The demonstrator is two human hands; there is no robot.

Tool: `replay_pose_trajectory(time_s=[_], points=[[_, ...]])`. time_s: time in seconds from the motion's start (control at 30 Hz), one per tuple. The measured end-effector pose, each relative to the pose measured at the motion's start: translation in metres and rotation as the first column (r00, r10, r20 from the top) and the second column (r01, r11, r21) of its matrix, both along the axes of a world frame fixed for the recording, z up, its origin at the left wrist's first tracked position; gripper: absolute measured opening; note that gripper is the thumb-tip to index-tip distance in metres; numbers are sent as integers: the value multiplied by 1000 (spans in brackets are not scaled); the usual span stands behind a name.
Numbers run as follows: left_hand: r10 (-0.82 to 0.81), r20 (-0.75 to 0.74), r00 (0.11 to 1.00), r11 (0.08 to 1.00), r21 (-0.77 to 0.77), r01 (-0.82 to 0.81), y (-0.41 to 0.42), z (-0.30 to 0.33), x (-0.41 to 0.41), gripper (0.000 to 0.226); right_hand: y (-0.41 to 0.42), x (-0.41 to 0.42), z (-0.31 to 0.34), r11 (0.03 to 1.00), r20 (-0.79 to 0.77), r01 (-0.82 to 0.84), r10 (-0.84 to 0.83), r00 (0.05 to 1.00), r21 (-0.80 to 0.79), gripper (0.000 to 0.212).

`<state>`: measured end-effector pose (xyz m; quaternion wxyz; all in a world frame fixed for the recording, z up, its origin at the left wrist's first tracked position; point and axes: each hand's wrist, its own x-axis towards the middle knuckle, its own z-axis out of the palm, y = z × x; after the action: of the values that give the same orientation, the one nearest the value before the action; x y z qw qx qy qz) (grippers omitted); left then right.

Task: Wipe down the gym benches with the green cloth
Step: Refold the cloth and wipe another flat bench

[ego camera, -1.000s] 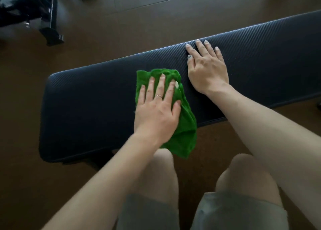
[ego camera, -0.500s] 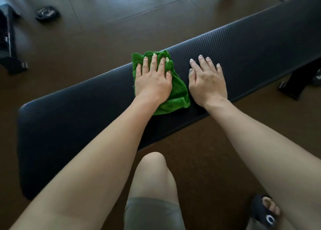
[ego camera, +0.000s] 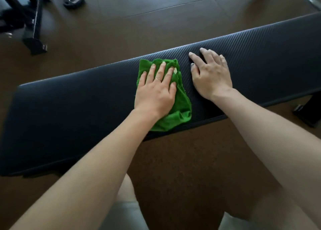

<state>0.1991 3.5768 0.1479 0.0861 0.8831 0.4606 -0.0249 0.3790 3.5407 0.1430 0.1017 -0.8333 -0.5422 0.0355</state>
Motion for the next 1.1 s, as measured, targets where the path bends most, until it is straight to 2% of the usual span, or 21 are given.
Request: replay_pose_trajectory(time_s=[0.13,0.27,0.43,0.57,0.63,0.7,0.77,0.87,1.0,1.1], points=[[137,10,991,991,5,-137,34,2,35,58,3,3,-8,998,-56,-20,23,998,63,54],[200,14,980,980,18,-200,-15,2,30,61,-5,9,-9,995,-82,-60,66,994,82,56],[190,64,980,963,182,-199,-105,-9,2,59,-7,7,-4,995,-60,-92,95,994,49,57],[78,95,992,955,279,-102,-101,-12,-14,51,-5,10,-5,993,-70,-103,108,992,60,57],[86,107,991,945,307,-115,-96,-13,-36,49,-3,11,-6,992,-66,-112,116,991,56,57],[200,139,970,925,298,-233,-96,-13,-62,49,-4,10,-7,993,-58,-114,115,992,32,59],[371,167,914,876,265,-404,-99,-12,-67,50,-3,7,-8,994,-23,-112,113,993,10,60],[533,179,827,789,249,-562,-102,-9,-28,55,-2,2,-6,992,9,-126,126,992,-26,63],[430,146,891,864,220,-453,-104,-11,37,58,1,3,-8,990,28,-136,137,990,-29,63],[362,121,924,914,149,-377,-103,-9,39,59,-2,6,-7,984,1,-169,169,986,-58,62]])
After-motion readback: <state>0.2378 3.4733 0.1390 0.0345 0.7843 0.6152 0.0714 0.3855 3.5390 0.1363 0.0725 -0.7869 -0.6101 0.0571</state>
